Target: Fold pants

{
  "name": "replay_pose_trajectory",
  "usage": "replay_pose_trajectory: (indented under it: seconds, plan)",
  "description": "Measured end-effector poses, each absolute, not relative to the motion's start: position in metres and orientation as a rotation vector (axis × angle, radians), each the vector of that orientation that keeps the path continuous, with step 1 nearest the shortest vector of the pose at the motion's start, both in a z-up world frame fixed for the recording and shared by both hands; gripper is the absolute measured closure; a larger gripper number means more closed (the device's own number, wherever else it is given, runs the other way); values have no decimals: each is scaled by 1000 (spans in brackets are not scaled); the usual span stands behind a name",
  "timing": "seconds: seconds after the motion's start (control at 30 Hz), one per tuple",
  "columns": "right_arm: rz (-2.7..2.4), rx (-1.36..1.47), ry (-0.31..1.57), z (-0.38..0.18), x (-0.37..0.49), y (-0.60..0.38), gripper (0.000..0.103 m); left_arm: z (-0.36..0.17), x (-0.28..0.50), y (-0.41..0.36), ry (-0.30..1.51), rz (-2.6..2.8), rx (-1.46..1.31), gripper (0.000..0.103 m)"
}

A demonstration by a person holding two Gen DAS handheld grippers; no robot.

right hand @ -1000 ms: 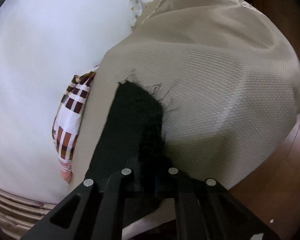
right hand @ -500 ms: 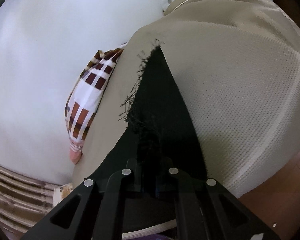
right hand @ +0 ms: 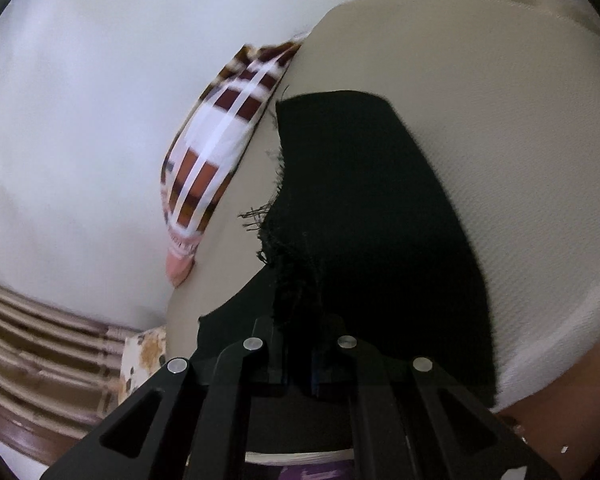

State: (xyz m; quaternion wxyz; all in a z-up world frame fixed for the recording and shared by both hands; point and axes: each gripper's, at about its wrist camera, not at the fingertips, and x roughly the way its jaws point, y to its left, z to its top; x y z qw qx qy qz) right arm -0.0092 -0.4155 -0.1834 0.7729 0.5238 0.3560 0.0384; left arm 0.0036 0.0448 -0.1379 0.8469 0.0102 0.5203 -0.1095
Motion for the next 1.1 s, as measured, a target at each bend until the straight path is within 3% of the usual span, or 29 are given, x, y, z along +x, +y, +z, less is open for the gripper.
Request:
replay_pose_trajectory:
  seconds: [1.1]
  plan:
    - [332, 1115, 904, -196, 33, -301, 96, -146, -1, 29, 1092, -240, 106, 15]
